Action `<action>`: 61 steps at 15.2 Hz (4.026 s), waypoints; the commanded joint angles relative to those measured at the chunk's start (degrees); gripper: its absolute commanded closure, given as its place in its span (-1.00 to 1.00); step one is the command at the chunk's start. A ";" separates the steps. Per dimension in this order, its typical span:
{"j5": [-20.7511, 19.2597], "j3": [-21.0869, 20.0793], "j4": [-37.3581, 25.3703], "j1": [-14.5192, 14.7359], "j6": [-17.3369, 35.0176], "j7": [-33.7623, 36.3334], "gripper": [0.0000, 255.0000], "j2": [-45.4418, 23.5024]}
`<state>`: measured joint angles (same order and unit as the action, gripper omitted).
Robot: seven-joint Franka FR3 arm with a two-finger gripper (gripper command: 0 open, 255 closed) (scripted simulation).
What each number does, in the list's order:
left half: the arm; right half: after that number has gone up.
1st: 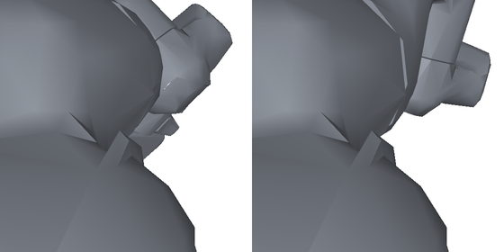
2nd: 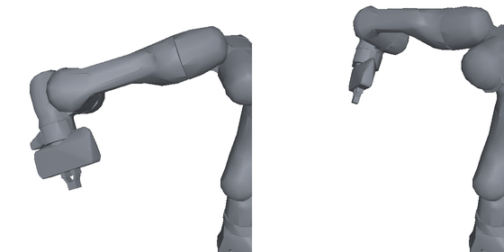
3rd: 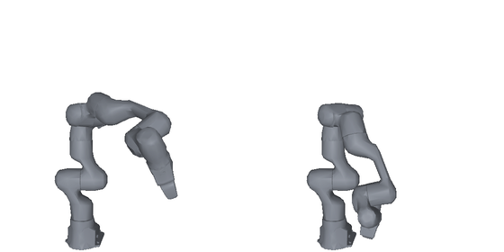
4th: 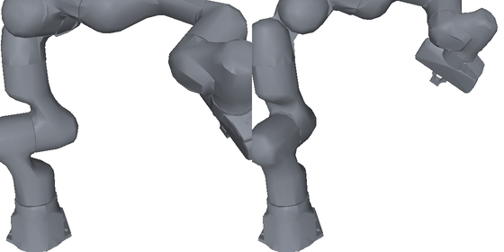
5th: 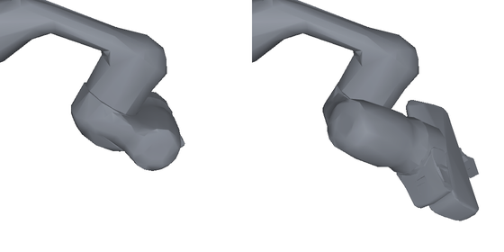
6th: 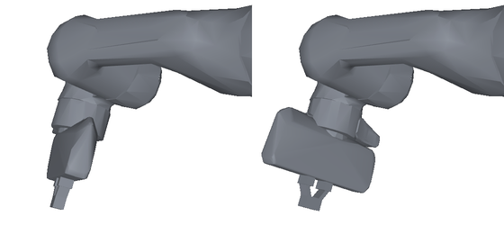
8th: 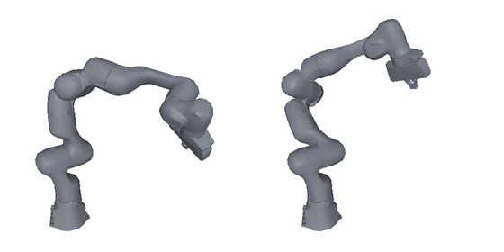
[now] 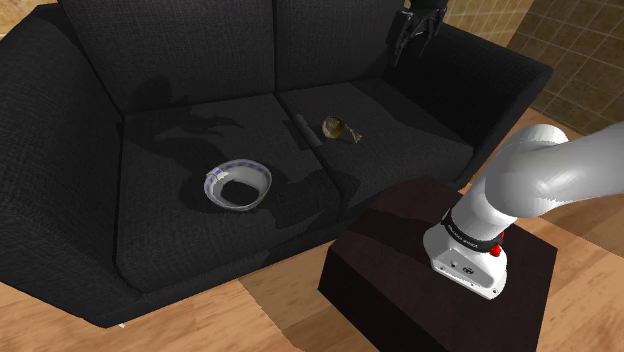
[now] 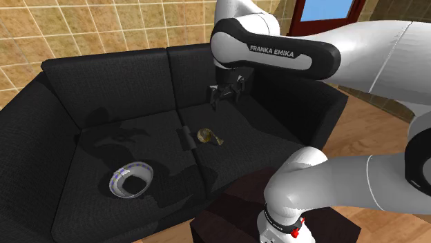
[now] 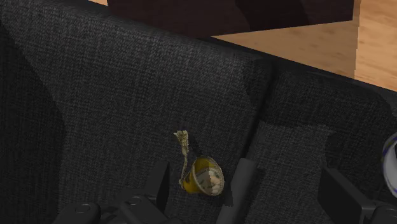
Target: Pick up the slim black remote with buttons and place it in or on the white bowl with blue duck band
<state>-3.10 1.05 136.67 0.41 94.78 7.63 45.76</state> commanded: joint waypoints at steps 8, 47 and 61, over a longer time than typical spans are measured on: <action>1.63 0.13 -1.53 -0.35 9.68 2.85 -1.00 -14.73; 10.36 0.71 -28.58 -1.36 28.56 7.22 -1.00 -72.31; 10.14 0.81 -28.97 -1.31 26.22 7.51 1.00 -70.34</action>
<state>7.09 1.85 107.96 -0.93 121.66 15.05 -24.96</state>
